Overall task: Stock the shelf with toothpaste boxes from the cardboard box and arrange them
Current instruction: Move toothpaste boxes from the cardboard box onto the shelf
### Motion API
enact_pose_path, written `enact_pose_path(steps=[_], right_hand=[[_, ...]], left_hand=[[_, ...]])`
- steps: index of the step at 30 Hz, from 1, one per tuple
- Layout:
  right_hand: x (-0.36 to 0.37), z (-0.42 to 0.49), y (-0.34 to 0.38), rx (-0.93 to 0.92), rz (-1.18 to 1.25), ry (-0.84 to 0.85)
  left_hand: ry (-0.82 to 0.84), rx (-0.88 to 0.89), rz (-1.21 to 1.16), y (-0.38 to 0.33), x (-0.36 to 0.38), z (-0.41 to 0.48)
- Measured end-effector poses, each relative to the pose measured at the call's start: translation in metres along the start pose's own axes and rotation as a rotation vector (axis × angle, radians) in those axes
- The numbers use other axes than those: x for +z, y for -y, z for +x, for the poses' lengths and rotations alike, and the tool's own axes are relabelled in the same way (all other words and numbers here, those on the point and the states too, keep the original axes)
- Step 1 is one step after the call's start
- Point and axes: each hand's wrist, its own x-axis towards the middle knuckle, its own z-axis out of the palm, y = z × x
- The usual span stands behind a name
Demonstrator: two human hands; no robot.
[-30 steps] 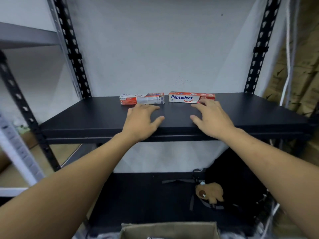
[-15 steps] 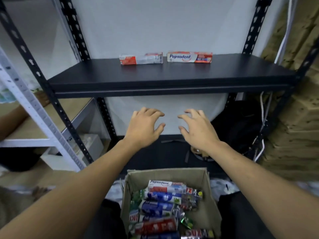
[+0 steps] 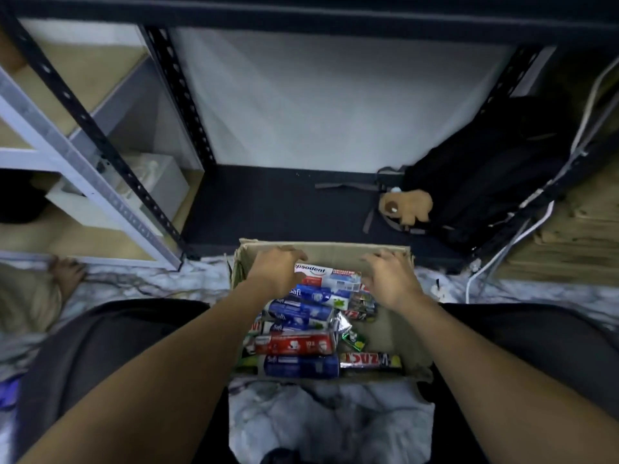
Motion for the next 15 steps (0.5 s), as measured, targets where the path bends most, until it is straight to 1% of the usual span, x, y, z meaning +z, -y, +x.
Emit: enact_pose_path(steps=[5,7,11,15], right_hand=[[0.054,0.020,-0.003,0.028,0.067,0.103],[0.071,0.034,-0.004,0.021,0.085,0.146],[0.097,0.067,0.001,-0.025,0.117,0.221],[0.114,0.097,0.010,-0.065,0.094,0.257]], left_hand=[[0.056,-0.082,-0.056,0.014,0.056,0.013],[0.042,-0.091,-0.065,0.023,0.076,0.017],[-0.003,-0.041,-0.033,0.041,0.107,0.022],[-0.038,-0.063,-0.070,0.052,0.125,0.025]])
